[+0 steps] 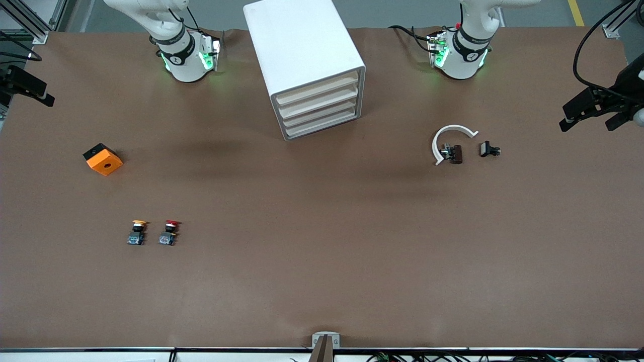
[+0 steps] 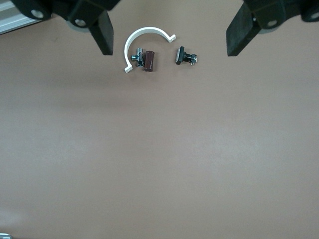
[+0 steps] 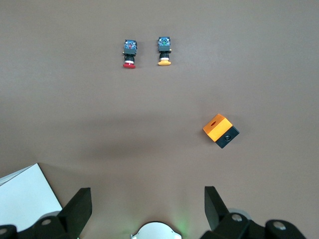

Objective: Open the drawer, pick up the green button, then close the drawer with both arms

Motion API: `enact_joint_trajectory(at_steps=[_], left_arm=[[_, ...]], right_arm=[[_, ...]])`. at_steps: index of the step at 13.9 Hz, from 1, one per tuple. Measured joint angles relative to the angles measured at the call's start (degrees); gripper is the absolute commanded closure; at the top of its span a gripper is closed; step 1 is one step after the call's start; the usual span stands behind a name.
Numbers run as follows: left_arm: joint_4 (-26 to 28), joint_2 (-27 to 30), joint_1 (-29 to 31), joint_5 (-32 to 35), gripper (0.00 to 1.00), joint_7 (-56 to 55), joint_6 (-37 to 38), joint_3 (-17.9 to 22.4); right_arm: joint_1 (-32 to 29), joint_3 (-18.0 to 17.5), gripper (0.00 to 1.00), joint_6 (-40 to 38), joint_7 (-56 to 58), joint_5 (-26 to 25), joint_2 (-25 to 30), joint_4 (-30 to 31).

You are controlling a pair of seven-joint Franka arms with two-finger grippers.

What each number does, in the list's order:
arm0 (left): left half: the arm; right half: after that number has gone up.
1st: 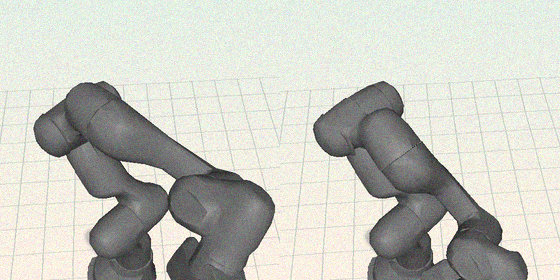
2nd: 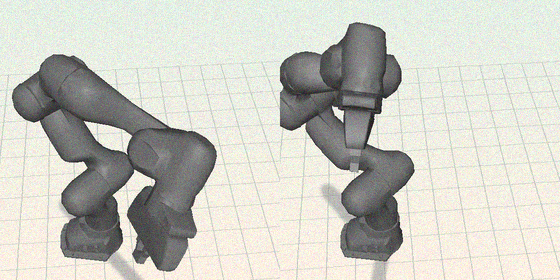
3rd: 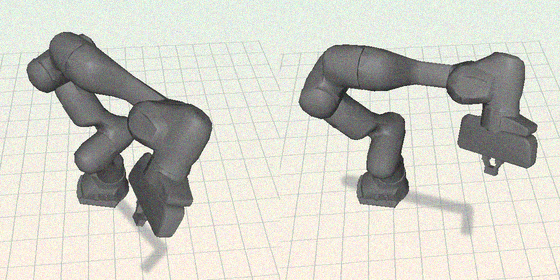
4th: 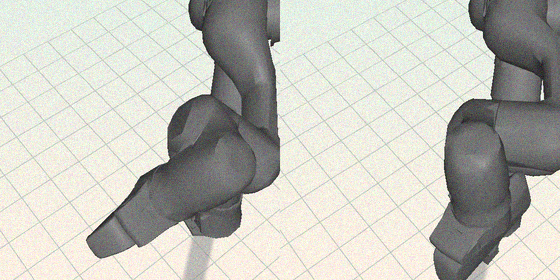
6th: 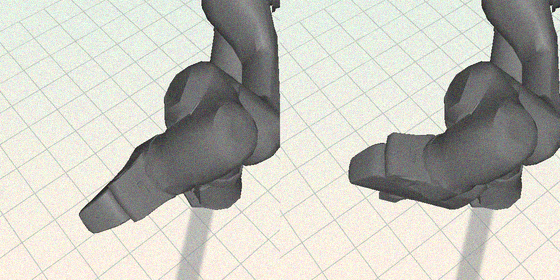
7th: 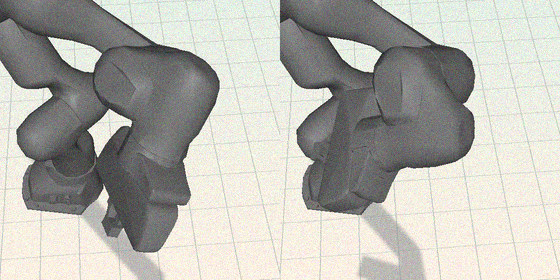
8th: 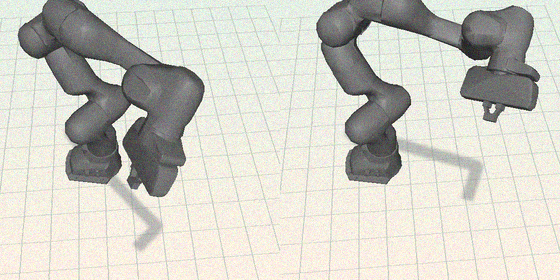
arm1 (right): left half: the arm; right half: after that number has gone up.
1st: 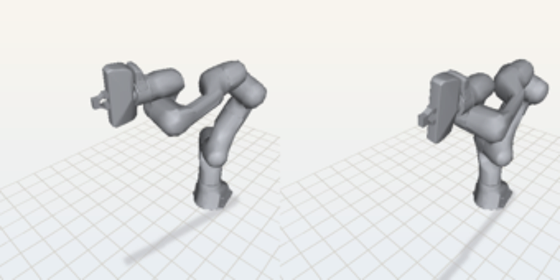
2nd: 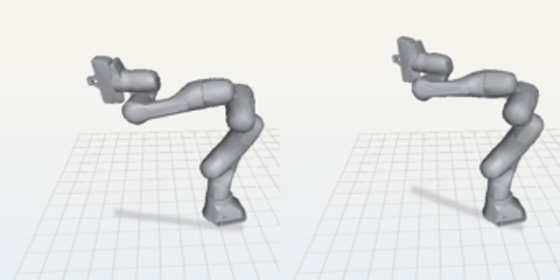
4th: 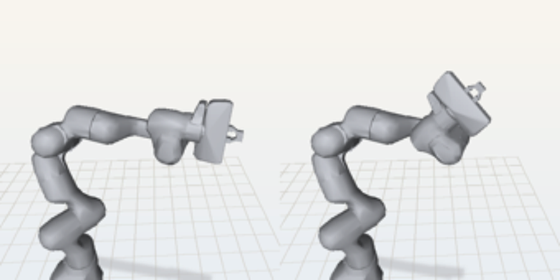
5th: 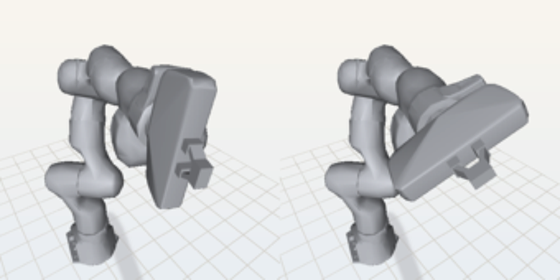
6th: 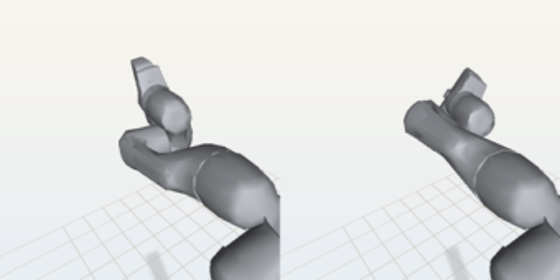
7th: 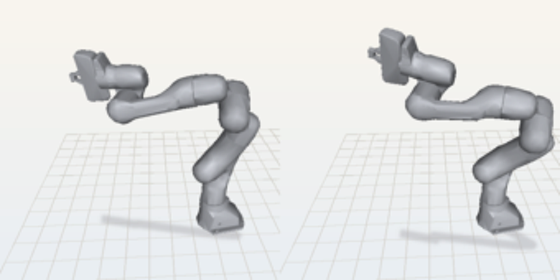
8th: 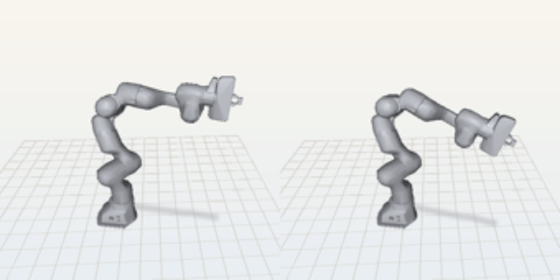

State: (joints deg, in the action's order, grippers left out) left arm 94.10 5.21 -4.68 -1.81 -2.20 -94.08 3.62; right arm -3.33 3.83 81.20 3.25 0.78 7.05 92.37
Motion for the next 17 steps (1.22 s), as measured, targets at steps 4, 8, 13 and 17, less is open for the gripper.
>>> enact_joint_trajectory(at_steps=[4, 8, 13, 17], left_arm=[[0.0, 0.0, 0.0, 0.0, 0.00, 0.0, 0.0, 0.0], [0.0, -0.5, 0.3, 0.0, 0.00, 0.0, 1.3, 0.1], [1.0, -2.3, 2.2, 0.0, 0.00, 0.0, 5.3, 0.5], [3.6, -6.0, 1.9, 0.0, 0.00, 0.0, 2.1, 0.2]], right_arm=[[0.4, -0.1, 0.00, 0.0, -0.3, 0.0, 0.0, 0.0], [0.4, -0.1, 0.00, 0.0, -0.3, 0.0, 0.0, 0.0], [0.4, -0.1, 0.00, 0.0, -0.3, 0.0, 0.0, 0.0], [0.4, -0.1, 0.00, 0.0, -0.3, 0.0, 0.0, 0.0]])
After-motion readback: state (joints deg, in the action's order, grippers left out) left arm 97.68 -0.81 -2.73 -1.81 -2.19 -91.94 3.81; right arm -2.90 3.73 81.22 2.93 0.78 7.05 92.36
